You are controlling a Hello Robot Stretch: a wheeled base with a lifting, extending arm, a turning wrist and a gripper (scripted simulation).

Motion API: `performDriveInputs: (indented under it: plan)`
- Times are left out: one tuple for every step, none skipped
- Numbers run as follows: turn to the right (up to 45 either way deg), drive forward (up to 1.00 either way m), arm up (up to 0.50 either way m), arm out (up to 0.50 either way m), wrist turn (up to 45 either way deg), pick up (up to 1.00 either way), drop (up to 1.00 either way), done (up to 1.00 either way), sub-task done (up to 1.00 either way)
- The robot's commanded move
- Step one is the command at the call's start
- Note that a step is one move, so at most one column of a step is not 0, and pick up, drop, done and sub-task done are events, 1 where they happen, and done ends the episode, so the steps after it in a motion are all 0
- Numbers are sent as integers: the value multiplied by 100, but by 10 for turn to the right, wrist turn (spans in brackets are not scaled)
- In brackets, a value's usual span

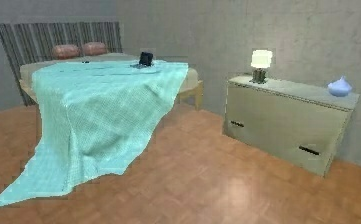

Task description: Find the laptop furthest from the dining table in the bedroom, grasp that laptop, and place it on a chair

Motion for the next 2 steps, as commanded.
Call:
performDriveInputs:
  plan:
    - [90, 0, 0, 0, 0, 0, 0, 0, 0]
    - [0, 100, 0, 0, 0, 0, 0, 0, 0]
